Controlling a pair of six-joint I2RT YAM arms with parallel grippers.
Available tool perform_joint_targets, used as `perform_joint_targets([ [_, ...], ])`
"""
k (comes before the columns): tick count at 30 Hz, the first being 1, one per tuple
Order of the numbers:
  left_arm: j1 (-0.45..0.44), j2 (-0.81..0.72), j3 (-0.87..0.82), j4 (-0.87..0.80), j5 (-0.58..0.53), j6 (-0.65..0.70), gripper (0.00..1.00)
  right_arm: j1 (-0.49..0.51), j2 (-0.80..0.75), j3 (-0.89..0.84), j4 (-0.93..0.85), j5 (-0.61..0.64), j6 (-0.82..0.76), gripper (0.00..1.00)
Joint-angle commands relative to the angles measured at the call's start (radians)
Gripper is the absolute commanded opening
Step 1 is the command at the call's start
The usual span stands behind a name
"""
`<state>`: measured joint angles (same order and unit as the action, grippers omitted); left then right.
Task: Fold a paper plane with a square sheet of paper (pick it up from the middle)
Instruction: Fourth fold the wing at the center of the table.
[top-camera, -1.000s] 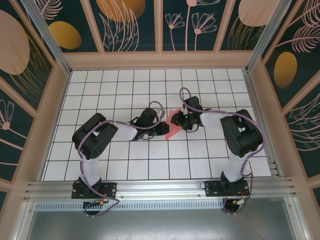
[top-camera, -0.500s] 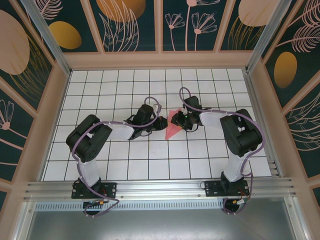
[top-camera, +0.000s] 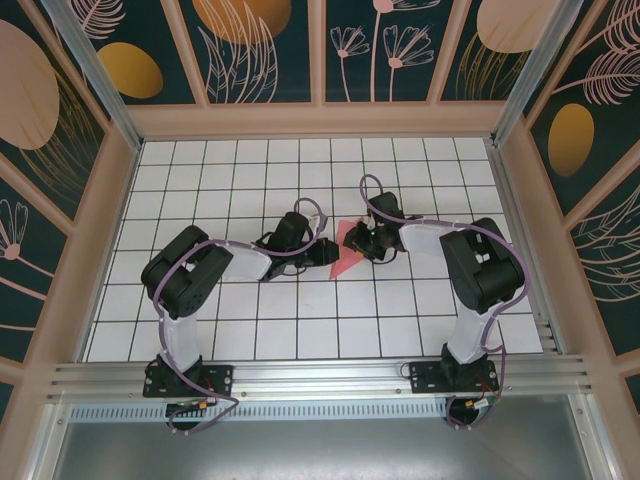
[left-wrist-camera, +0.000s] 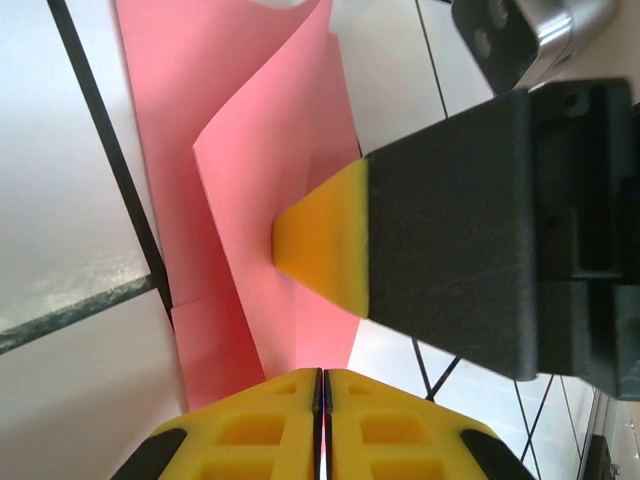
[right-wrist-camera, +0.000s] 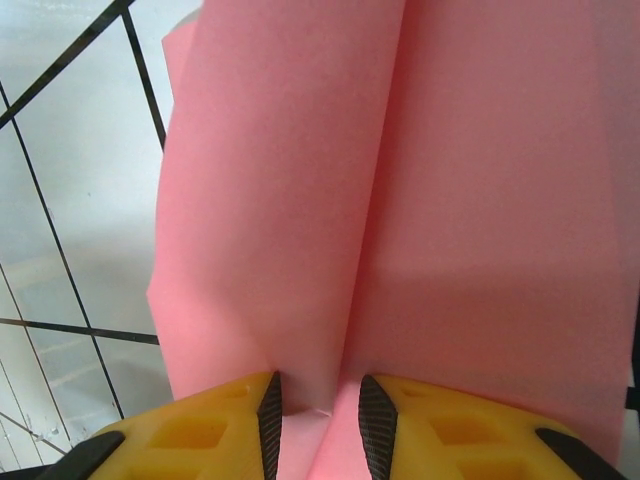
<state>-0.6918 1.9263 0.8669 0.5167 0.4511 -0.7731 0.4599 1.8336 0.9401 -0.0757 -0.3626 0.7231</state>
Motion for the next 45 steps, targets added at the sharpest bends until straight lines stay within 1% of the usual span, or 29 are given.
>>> perform_joint_targets([
  [1, 0.002, 0.016, 0.017, 0.031, 0.047, -0.014, 0.14, 0.005, 0.134, -0.076, -0.134, 0.151, 0.016, 0.34],
  [11, 0.001, -0.022, -0.014, 0.07, 0.057, -0.01, 0.17, 0.006, 0.145, -0.064, -0.151, 0.154, 0.023, 0.35],
  [20, -0.005, -0.025, -0.032, 0.091, 0.072, -0.015, 0.19, 0.005, 0.159, -0.057, -0.158, 0.148, 0.035, 0.36],
  [32, -0.014, -0.031, -0.043, 0.129, 0.118, 0.007, 0.25, 0.003, 0.168, -0.047, -0.175, 0.146, 0.045, 0.36],
  [38, -0.016, -0.009, -0.033, 0.102, 0.104, 0.009, 0.24, 0.004, 0.169, -0.045, -0.175, 0.142, 0.047, 0.36],
  [45, -0.016, -0.003, -0.014, -0.002, -0.003, 0.035, 0.17, 0.003, 0.169, -0.047, -0.179, 0.145, 0.046, 0.36],
])
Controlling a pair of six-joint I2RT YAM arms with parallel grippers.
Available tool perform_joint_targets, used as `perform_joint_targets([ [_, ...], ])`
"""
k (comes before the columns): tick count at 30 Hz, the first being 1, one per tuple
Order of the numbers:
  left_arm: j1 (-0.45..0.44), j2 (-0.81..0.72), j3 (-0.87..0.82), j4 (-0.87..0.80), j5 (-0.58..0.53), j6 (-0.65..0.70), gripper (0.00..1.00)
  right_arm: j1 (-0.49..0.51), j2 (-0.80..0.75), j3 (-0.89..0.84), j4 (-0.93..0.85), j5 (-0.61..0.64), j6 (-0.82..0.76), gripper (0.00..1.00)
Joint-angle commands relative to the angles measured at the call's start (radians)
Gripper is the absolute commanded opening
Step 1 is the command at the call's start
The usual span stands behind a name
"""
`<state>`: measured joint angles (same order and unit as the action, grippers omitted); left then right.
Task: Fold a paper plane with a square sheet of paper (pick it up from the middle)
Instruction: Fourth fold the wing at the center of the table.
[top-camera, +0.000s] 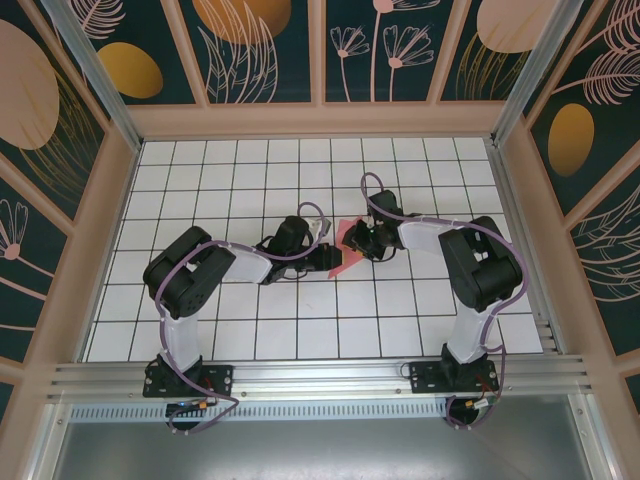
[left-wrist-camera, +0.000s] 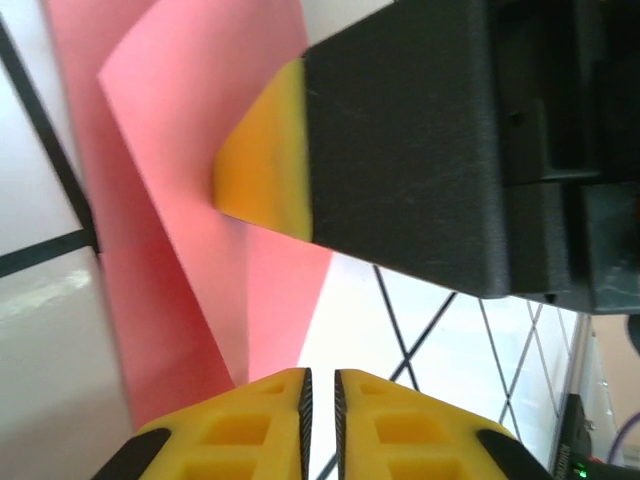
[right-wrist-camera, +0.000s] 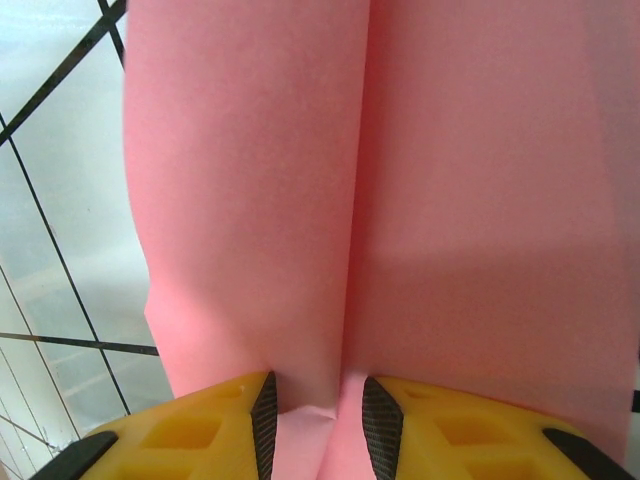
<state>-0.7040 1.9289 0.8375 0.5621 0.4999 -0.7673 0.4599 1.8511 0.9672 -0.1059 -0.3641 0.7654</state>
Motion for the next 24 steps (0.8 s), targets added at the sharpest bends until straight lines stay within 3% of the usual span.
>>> perform_joint_targets([
  [1, -0.004, -0.004, 0.017, -0.055, -0.061, 0.03, 0.16, 0.001, 0.152, -0.074, -0.149, 0.146, 0.005, 0.36],
  [24, -0.002, 0.026, 0.042, -0.1, -0.088, 0.031, 0.13, 0.003, 0.199, -0.067, -0.161, 0.17, -0.004, 0.35],
])
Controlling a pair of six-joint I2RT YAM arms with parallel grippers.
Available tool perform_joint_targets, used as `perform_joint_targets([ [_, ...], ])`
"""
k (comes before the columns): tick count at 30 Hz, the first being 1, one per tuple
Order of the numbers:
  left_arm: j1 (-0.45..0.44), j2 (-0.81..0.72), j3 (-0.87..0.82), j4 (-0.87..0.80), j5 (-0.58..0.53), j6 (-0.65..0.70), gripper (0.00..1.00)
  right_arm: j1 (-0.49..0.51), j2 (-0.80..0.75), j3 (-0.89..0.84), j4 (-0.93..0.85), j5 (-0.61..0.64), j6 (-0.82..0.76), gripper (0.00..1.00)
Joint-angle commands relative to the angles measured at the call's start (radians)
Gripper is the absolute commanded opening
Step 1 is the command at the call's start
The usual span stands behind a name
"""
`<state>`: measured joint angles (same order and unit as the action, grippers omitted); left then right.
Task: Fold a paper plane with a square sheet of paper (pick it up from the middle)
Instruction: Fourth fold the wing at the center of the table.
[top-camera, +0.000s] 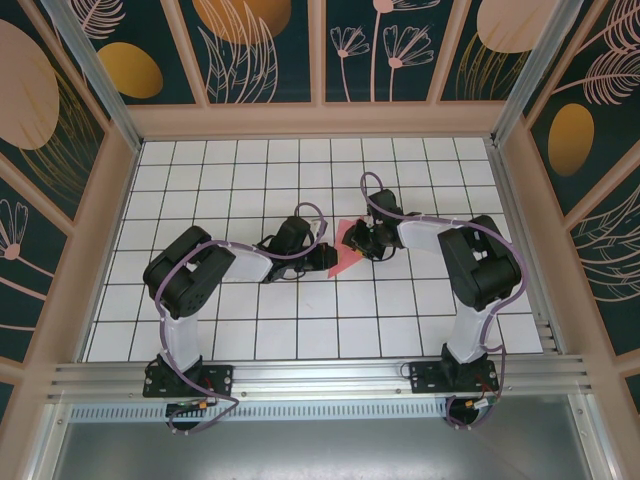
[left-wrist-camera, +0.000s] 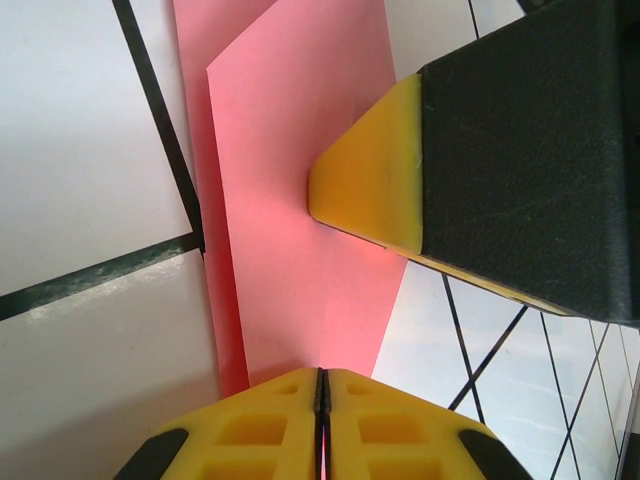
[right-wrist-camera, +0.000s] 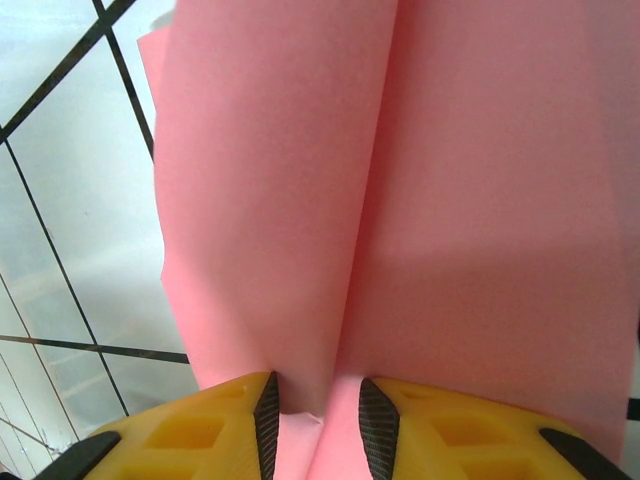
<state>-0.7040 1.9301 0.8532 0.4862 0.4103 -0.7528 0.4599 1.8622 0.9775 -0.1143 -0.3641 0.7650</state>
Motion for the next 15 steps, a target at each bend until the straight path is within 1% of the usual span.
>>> perform_joint_targets([
  [1, -0.003, 0.027, 0.027, -0.024, 0.003, 0.018, 0.13, 0.002, 0.189, -0.079, -0.155, 0.173, -0.004, 0.35],
  [5, -0.003, 0.033, 0.033, -0.032, 0.004, 0.017, 0.13, 0.002, 0.198, -0.073, -0.163, 0.18, -0.002, 0.31],
  [8, -0.003, 0.035, 0.035, -0.038, 0.002, 0.018, 0.12, 0.004, 0.202, -0.074, -0.166, 0.185, -0.001, 0.3],
  [15, -0.002, 0.043, 0.041, -0.059, -0.011, 0.018, 0.12, 0.006, 0.204, -0.072, -0.168, 0.185, -0.002, 0.29],
])
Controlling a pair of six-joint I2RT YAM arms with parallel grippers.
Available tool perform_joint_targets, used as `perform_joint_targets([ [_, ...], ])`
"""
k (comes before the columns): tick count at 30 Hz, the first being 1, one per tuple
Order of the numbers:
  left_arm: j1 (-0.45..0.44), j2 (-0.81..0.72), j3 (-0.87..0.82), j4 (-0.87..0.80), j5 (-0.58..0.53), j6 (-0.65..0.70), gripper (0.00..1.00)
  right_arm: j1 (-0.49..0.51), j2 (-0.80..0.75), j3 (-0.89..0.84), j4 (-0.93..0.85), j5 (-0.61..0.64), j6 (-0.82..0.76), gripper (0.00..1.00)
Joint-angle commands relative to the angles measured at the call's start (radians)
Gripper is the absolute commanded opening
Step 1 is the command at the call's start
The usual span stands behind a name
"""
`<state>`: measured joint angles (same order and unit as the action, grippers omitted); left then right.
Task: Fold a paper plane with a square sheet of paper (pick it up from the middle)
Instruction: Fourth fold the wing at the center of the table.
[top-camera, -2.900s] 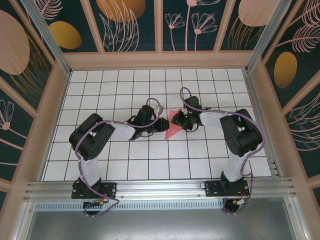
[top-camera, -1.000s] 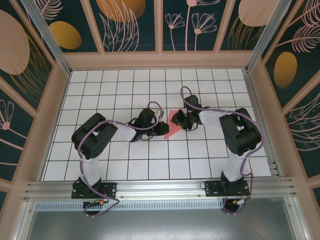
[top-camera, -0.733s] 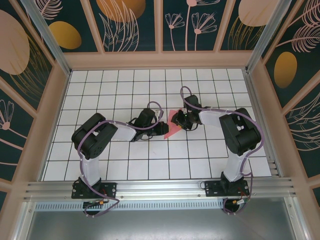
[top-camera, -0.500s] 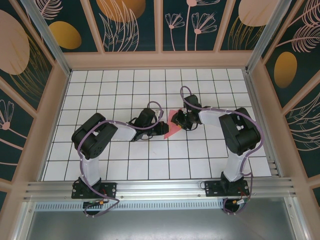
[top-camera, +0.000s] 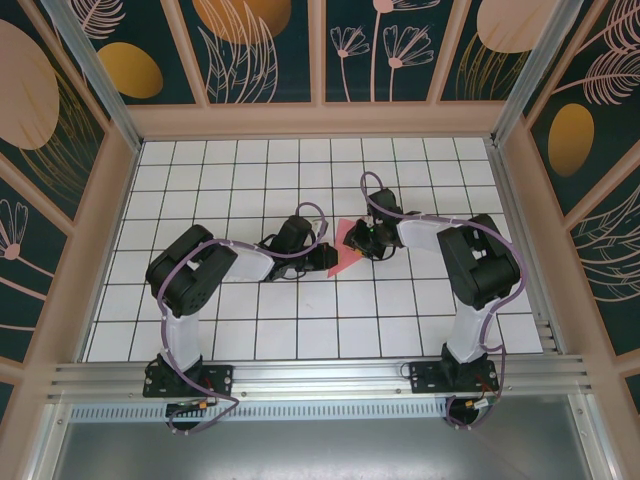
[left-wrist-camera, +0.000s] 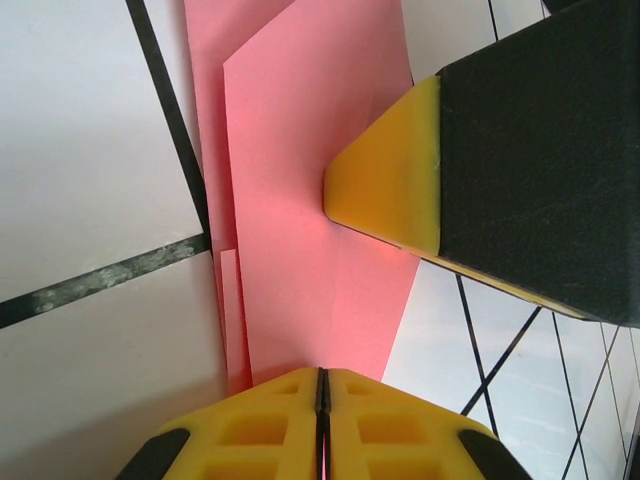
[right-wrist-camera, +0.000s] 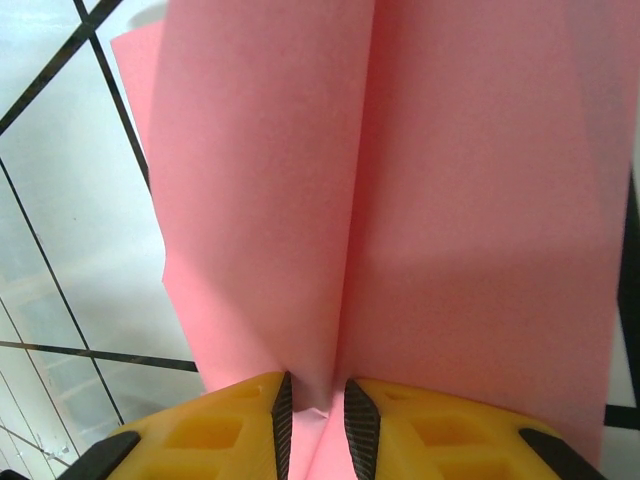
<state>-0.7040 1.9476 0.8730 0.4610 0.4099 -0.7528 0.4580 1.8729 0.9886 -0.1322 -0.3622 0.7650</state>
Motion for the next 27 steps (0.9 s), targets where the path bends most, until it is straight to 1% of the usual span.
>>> perform_joint_targets([
  [1, -0.002, 0.026, 0.022, -0.037, -0.013, 0.017, 0.12, 0.007, 0.195, -0.083, -0.15, 0.184, -0.002, 0.29],
  [16, -0.002, 0.049, 0.034, -0.102, -0.045, 0.001, 0.07, 0.01, 0.155, -0.071, -0.138, 0.142, -0.019, 0.29],
  [19, -0.002, 0.055, 0.037, -0.12, -0.05, -0.003, 0.05, 0.009, 0.1, -0.071, -0.1, 0.111, -0.044, 0.28],
  [25, -0.003, 0.059, 0.037, -0.147, -0.051, 0.0, 0.0, -0.026, -0.073, -0.073, 0.001, 0.014, -0.105, 0.3],
  [27, -0.002, 0.058, 0.034, -0.149, -0.05, 0.0, 0.0, -0.037, -0.13, -0.077, 0.028, -0.011, -0.129, 0.3],
])
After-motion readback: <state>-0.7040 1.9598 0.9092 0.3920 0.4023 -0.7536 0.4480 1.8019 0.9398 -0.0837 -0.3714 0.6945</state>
